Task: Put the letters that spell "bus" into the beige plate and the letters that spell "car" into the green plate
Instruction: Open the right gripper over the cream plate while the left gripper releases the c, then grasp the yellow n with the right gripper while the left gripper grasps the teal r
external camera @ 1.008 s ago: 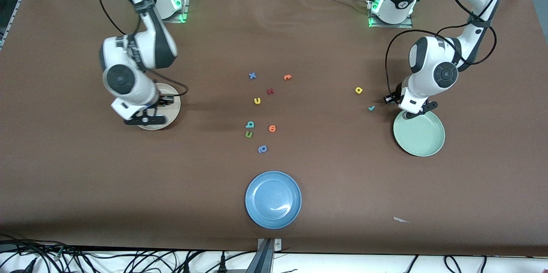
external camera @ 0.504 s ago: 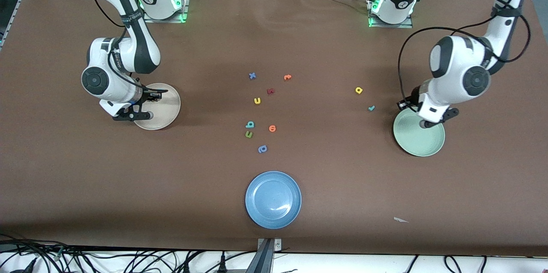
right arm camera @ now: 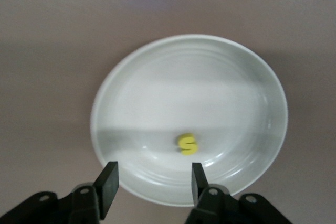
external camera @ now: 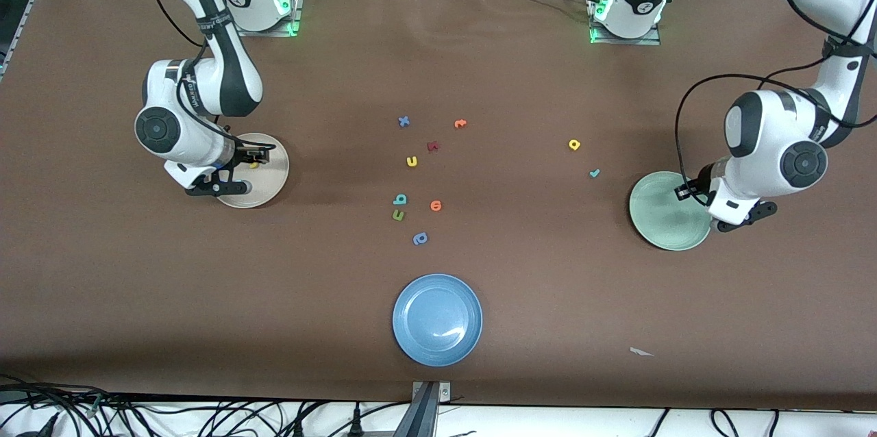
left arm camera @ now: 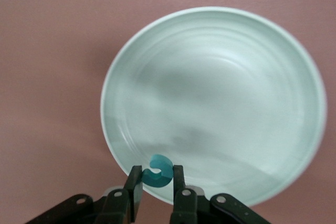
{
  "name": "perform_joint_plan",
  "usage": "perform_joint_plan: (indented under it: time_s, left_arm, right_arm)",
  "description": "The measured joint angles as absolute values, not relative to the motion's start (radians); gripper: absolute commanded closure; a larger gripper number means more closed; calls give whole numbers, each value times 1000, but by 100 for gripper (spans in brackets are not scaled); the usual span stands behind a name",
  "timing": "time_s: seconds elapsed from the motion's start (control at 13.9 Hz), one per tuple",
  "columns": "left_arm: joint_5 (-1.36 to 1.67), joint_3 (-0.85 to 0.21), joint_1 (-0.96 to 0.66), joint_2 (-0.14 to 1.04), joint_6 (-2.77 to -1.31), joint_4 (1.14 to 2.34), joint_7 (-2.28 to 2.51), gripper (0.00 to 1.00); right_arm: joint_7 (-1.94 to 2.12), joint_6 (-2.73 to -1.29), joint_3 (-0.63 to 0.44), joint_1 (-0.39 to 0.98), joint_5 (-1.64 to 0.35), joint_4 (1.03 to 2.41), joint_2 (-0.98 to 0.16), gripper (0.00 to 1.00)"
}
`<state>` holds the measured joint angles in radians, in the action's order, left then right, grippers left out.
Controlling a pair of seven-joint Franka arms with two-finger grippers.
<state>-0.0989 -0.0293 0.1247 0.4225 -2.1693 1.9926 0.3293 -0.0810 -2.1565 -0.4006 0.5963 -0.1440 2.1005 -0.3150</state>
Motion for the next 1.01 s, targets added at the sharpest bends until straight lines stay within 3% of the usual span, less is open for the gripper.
perform_joint_plan:
  time_s: [0.07, 0.22, 0.58, 1.01]
  left_arm:
    - [-108, -29, 136, 442, -2169, 1983, 314, 54]
    - [-110, -29, 149, 462, -2169, 1970, 297, 1]
    - [-104, -47, 146, 466, -2168, 1932, 303, 0]
    - [-12, -222, 130, 443, -2122, 1906, 569, 3]
  right_arm:
    - [-147, -2143, -398, 631, -146, 2072, -315, 37]
    - [-305, -2140, -392, 720, -153, 2037, -319, 37]
    - [-533, -2201, -383, 914, -332, 1913, -434, 38]
    - [-773, -2333, -382, 1016, -399, 1825, -588, 45]
